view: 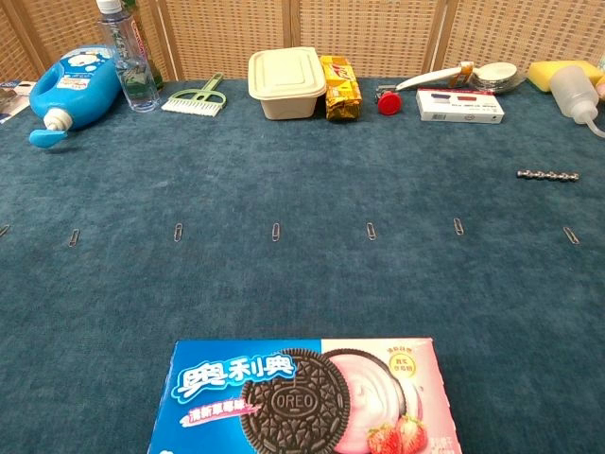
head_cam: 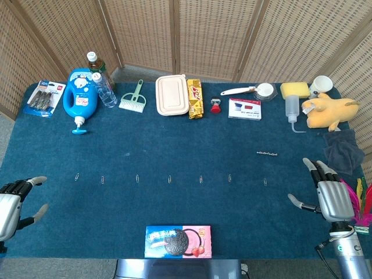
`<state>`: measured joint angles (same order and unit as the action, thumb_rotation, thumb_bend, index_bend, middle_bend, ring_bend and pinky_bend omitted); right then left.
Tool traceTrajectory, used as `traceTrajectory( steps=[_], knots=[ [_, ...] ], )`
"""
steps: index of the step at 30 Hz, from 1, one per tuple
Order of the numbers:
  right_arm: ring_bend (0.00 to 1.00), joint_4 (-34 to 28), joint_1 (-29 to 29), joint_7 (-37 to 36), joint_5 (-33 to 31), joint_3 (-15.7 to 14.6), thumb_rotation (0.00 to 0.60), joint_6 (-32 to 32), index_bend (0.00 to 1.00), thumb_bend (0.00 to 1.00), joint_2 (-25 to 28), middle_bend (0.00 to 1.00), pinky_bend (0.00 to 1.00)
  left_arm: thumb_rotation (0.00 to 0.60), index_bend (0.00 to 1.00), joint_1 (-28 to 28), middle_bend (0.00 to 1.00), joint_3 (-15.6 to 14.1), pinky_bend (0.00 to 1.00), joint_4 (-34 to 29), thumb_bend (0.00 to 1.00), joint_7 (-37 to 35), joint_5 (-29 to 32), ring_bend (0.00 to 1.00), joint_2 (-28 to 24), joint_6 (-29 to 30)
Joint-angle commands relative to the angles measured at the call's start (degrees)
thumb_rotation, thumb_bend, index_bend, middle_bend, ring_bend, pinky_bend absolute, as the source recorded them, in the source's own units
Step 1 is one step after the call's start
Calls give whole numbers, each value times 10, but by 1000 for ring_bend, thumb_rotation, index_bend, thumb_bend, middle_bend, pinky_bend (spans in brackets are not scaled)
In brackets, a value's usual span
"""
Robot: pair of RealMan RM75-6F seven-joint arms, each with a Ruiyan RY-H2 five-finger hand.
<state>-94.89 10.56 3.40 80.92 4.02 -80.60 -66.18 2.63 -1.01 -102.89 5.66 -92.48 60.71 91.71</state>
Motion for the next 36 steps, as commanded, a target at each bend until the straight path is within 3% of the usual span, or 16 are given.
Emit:
traceTrajectory(
  steps=[1,22,36],
  knots=[
    [105,1,0,-2,2,1,314,1,80,248,0,172,185,600,271,-1,371,-1,357,0,417,1,0,335,1,-2],
    [105,11,4,-25,16,0,316,19,80,248,2,172,185,600,272,6,371,13,357,-3,417,-8,-13,331,-13,-3],
    [119,-11,68,-19,15,40,316,79,57,248,6,175,185,600,272,54,371,47,357,-5,418,1,6,331,-12,-55]
  ],
)
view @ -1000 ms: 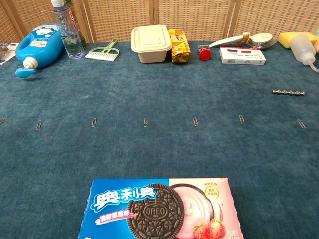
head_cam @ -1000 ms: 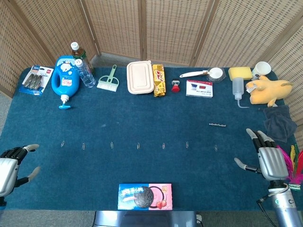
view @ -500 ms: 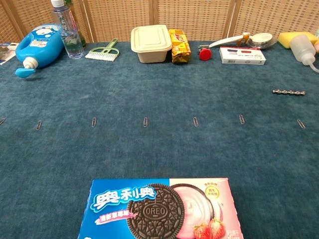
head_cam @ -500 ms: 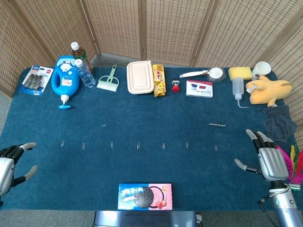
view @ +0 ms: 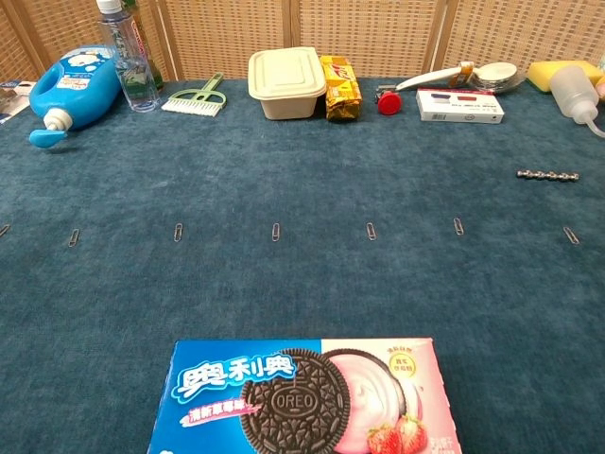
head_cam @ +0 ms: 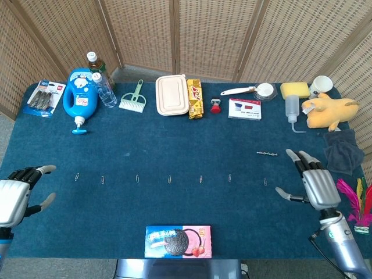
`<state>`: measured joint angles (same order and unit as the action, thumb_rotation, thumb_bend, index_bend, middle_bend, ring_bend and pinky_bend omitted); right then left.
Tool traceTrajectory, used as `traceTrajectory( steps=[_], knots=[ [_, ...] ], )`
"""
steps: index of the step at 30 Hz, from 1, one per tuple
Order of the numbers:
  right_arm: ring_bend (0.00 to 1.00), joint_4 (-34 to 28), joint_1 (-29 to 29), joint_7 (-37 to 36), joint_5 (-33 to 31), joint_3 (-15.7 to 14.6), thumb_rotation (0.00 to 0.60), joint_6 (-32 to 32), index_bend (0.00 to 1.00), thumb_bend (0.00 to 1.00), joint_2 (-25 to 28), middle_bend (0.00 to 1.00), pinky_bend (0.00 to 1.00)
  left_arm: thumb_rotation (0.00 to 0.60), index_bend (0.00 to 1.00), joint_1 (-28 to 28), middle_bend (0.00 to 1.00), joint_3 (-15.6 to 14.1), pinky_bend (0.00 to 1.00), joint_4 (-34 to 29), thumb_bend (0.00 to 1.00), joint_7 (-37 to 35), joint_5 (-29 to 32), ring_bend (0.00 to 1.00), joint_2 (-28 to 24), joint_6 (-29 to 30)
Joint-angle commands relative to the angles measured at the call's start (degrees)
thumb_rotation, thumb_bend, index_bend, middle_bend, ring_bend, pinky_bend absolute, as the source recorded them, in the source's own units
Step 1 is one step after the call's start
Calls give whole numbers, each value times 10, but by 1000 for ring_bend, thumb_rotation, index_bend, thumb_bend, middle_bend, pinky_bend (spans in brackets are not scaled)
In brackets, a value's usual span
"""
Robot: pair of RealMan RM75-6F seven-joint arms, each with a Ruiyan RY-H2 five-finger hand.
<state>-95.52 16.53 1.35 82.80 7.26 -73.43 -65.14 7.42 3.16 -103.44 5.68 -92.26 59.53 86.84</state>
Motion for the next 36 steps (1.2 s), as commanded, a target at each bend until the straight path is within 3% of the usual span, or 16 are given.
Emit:
traceTrajectory(
  steps=[1,12,23,28,36],
  knots=[
    [131,-7,14,3,-5,12,316,11,55,248,-6,182,185,600,272,10,371,8,357,0,417,2,4,331,0,-10],
    [288,4,74,51,-50,43,316,73,52,248,-44,320,219,600,272,36,371,20,357,1,417,5,8,331,-3,-35],
    [578,61,131,71,-100,72,314,120,81,248,-84,582,419,600,272,43,371,22,357,2,418,1,14,331,-6,-38],
    [598,79,142,68,-104,73,314,125,115,247,-92,606,432,600,272,48,371,21,357,1,417,5,15,331,-2,-43],
    [599,116,153,72,-123,70,313,135,91,248,-107,608,432,600,272,52,371,21,357,2,417,10,18,331,3,-45]
  ],
)
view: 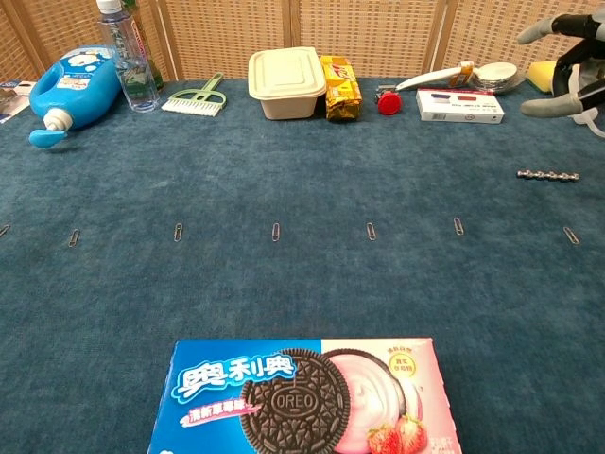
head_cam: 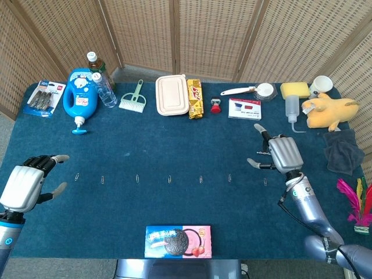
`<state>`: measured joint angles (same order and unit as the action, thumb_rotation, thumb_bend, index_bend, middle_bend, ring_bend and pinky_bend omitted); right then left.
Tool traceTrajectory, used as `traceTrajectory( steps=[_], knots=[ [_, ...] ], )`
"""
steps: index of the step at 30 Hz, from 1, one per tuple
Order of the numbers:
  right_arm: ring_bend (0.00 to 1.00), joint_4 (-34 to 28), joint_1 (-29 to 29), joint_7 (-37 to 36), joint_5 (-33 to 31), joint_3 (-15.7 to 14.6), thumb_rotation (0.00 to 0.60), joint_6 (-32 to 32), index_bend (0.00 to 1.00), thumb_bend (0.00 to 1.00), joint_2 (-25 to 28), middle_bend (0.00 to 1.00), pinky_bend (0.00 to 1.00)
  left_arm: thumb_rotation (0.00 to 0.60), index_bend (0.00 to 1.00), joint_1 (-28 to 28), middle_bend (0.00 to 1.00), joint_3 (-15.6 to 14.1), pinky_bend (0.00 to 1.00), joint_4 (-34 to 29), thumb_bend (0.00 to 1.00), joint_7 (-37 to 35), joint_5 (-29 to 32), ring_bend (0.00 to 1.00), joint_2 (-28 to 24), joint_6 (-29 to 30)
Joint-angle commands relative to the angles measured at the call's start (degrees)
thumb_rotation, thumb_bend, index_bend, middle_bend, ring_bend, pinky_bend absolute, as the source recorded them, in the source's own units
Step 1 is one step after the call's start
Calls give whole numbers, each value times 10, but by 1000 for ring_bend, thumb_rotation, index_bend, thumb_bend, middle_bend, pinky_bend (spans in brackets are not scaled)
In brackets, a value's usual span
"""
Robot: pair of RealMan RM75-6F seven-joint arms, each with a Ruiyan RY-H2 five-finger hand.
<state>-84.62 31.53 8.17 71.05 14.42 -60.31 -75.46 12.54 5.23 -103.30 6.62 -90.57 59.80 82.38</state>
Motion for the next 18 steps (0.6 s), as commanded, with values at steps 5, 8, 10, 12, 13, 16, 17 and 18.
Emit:
traceTrajectory(
  steps=[5,8,10,12,13,16,17,18],
  knots=[
    [599,24,10,22,-20,-6,314,11,2,248,-14,602,426,600,272,4,371,-1,357,6,417,0,5,331,5,-6],
    [598,29,14,32,-28,-7,314,12,0,248,-20,600,424,600,272,6,371,-1,357,9,417,-1,7,331,8,-8],
    [597,31,17,40,-35,-7,314,15,0,248,-23,600,422,600,272,8,371,-1,357,11,417,-1,8,331,10,-10],
    [597,32,18,43,-39,-6,313,17,0,248,-24,599,421,600,272,9,371,-1,357,12,417,0,8,331,11,-11],
    [596,33,20,46,-43,-6,313,18,0,248,-26,598,420,600,272,9,371,-1,357,13,417,0,9,331,12,-12],
    [596,38,23,54,-54,-5,313,19,0,255,-31,594,418,600,272,11,371,-1,357,15,417,-1,11,330,14,-12],
    [596,40,24,56,-56,-4,312,19,0,258,-33,594,418,600,272,11,371,-1,357,16,417,-2,12,330,14,-13],
    [596,41,24,57,-57,-4,312,19,0,258,-34,594,418,600,272,12,371,-1,357,17,417,-2,12,330,14,-13]
  ],
)
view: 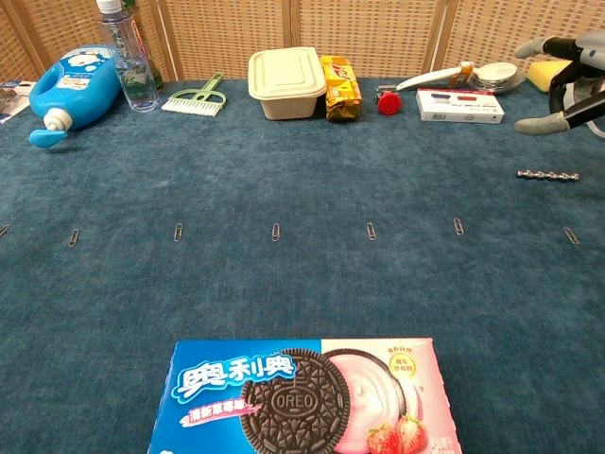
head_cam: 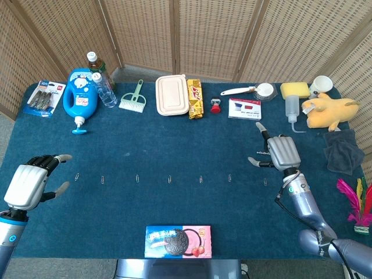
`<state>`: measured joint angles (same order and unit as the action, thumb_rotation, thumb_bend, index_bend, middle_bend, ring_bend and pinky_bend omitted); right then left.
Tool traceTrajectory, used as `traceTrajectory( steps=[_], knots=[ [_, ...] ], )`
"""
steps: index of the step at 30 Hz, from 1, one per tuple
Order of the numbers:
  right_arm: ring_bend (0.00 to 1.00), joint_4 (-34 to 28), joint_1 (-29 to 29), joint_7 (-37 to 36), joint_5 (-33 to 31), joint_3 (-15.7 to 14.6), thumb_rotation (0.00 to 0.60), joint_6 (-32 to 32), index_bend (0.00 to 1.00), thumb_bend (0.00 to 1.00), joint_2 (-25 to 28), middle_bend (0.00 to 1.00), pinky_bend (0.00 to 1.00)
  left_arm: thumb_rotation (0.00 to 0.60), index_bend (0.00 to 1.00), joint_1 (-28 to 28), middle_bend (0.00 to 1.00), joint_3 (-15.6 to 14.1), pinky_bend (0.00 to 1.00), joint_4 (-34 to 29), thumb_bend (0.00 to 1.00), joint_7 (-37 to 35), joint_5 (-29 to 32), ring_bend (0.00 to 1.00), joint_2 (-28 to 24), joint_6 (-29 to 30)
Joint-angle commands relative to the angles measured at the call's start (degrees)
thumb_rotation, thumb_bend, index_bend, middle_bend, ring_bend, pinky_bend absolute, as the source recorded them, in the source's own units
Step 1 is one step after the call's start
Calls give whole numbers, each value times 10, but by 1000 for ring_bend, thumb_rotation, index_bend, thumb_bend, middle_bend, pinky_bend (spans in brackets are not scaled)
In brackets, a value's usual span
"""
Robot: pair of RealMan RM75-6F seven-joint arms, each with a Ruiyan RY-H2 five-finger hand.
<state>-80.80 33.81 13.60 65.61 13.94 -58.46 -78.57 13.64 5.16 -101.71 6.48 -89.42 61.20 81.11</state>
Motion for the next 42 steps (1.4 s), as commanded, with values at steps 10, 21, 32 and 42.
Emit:
traceTrajectory(
  steps=[10,21,32,42],
  knots=[
    [594,9,7,7,-15,2,309,3,0,259,-7,591,412,600,272,2,371,-2,357,4,417,-1,2,330,2,0],
    [483,7,7,-7,-16,-3,308,8,0,259,-1,451,354,600,272,1,371,-3,357,3,417,0,2,330,-1,3],
    [539,26,18,10,-28,-3,315,10,0,346,-16,508,363,600,272,0,371,-3,357,2,417,-3,2,330,-6,8],
    [626,89,22,-22,6,-3,316,-13,0,414,-45,589,442,600,272,-1,371,-5,356,6,417,-6,1,330,-4,11]
  ],
)
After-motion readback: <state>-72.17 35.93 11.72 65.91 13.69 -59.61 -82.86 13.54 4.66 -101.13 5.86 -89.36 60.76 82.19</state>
